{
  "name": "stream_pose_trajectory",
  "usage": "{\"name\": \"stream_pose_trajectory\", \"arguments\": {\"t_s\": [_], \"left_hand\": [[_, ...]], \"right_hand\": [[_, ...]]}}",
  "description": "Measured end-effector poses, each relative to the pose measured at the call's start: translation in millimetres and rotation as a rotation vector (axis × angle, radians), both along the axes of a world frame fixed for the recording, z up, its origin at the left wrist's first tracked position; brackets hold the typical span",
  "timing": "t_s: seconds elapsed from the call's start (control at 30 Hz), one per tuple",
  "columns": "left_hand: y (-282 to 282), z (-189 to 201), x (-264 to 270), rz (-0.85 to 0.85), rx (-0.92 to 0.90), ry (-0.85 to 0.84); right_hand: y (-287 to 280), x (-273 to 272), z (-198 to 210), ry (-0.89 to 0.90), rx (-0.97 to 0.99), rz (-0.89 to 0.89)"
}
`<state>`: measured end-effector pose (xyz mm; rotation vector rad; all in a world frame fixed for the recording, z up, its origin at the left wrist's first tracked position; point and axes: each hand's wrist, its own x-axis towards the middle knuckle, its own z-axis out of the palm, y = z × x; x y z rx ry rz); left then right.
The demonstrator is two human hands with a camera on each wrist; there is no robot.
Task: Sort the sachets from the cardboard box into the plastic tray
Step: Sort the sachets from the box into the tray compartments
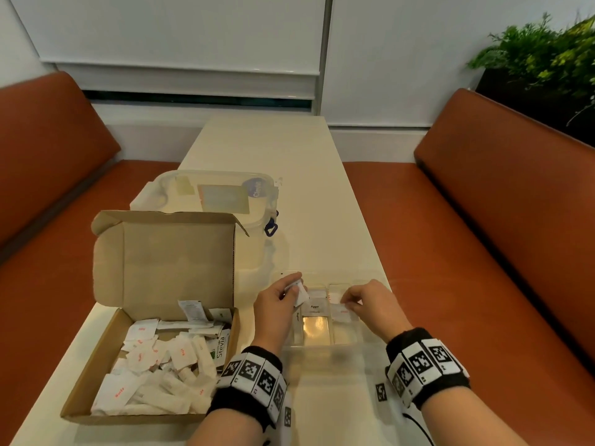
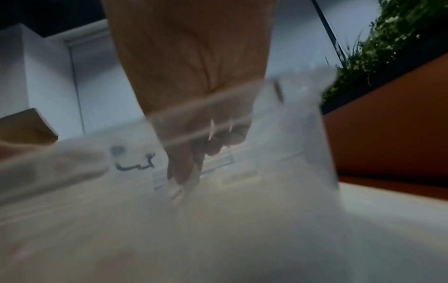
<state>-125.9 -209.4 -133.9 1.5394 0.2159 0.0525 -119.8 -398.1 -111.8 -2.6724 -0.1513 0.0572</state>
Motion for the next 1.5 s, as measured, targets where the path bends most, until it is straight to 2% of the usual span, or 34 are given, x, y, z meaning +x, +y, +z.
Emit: {"name": "stream_pose_trajectory", "arguments": {"t_s": [0.17,0.4,0.7,0.77,0.83,0.93,1.0,1.1,1.17,1.3,1.37,1.5], "left_hand": [[-0.2,-1.6,1.1,-0.017,-0.009,0.003],[-1.3,-1.0,0.1,-0.03,-0.016,-0.01],[-1.3,3.5,-1.9,-0.069,-0.08,-0.025],[-1.8,3.4,-1.6,-0.069,-0.128,-0.026],[-2.8,4.3,-1.3,-0.059,-0.149,-0.032],[-4.6,4.6,-0.9,-0.049,-0.164,-0.034],[-6.3,5.0,-0.4,-0.047,-0.181,-0.028],[-6.9,7.3,1.3,-0.005,-0.253,-0.005],[-5.6,8.1,2.1,-0.008,-0.283,0.004],[-4.7,8.6,-1.3,-0.076,-0.168,0.012],[-3.9,8.9,-1.1,-0.063,-0.091,0.009],[1.5,12.1,2.2,-0.05,-0.014,-0.005]], "right_hand": [[2.5,-4.0,-14.9,-0.034,-0.069,0.004],[4.1,-6.9,-14.5,-0.018,-0.098,0.028],[14.4,-4.0,-16.6,0.011,-0.127,-0.053],[16.7,-4.4,-11.9,-0.06,-0.028,-0.092],[23.9,-5.8,-3.7,-0.099,0.224,-0.141],[41.7,-7.3,7.5,0.038,0.588,-0.123],[48.1,-7.0,10.5,0.091,0.718,-0.13],[48.4,-5.8,11.1,0.065,0.871,-0.239],[48.4,-6.6,9.6,0.058,0.952,-0.315],[49.3,-8.1,7.3,0.116,1.057,-0.37],[49.2,-8.8,7.9,0.154,1.032,-0.35],[49.8,-10.5,10.3,0.203,0.861,-0.256]]}}
